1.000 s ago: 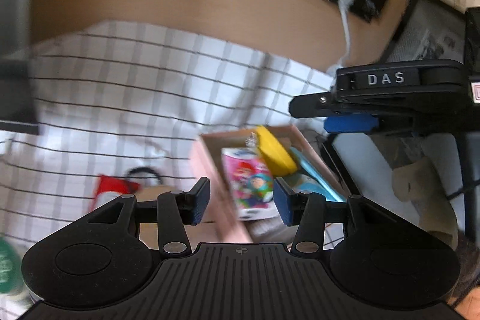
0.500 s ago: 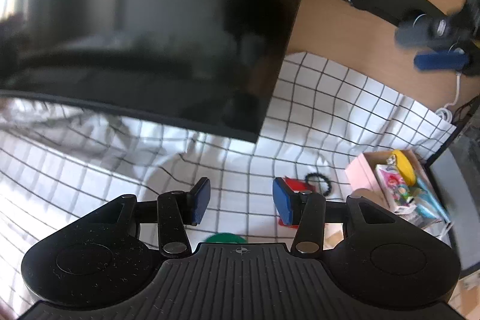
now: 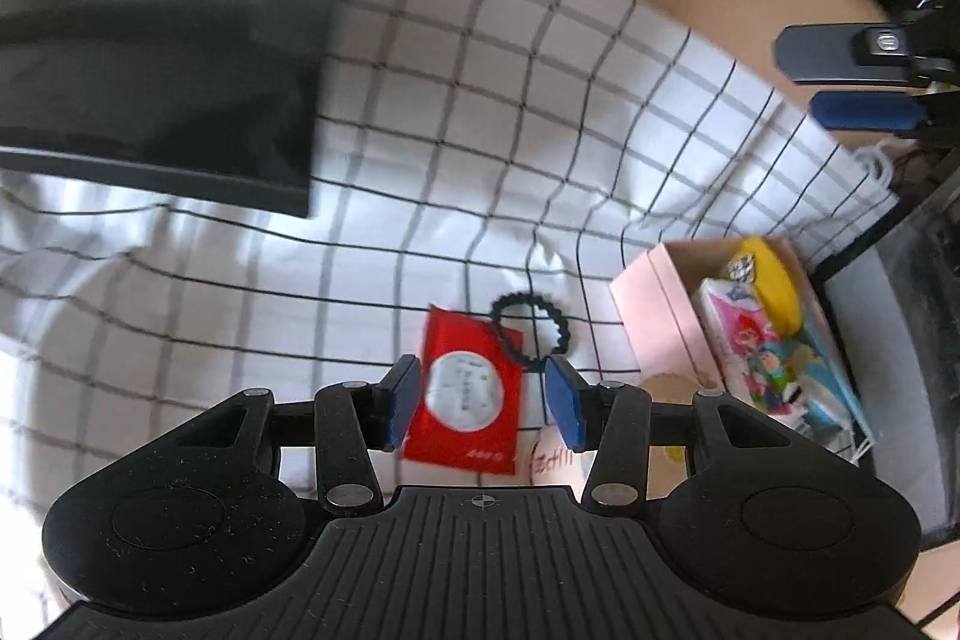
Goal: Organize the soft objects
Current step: 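Move both tools back toward the red packet and black bracelet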
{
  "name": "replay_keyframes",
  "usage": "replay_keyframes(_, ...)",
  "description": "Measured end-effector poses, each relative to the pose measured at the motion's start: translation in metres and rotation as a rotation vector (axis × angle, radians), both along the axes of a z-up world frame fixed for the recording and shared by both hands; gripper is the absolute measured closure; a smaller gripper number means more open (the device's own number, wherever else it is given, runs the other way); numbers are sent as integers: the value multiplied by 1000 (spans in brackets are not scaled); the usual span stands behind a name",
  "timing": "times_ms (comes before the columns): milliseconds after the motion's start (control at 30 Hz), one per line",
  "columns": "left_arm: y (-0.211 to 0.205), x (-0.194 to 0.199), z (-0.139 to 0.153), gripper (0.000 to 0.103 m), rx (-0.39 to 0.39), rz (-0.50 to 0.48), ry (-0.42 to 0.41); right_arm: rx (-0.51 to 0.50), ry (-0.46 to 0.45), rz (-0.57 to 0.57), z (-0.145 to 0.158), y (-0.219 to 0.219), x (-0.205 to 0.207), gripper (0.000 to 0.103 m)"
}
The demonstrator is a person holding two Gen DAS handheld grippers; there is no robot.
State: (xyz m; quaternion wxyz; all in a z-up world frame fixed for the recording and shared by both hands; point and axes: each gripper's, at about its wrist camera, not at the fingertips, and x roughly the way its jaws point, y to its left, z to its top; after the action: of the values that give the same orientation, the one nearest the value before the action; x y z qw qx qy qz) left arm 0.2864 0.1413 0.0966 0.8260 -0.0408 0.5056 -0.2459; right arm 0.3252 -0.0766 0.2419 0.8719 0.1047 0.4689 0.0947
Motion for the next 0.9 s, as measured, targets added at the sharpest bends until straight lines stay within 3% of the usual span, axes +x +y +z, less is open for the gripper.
replay_keyframes(167,-45,32,-37,65,33,-48,50,-40,-27,-37,-25,-23,-2,30)
replay_keyframes(233,-62,41,-48,73,70,-91,36,-30,-11,-53,-35,-32,-1,30)
replay_keyframes(367,-87,55,-68,75,155,-177,3,-11,23,-78,-56,-45,3,30)
replay_keyframes(667,-103,65,-83,78,253,-268,-24,13,73,-103,-83,-52,11,30)
replay_keyframes(800,-107,56,-85,79,288,-319,-88,33,79,-109,-86,-53,9,30)
replay_keyframes(900,-109,53,-86,91,292,-317,-91,38,81,-121,-85,-57,6,30)
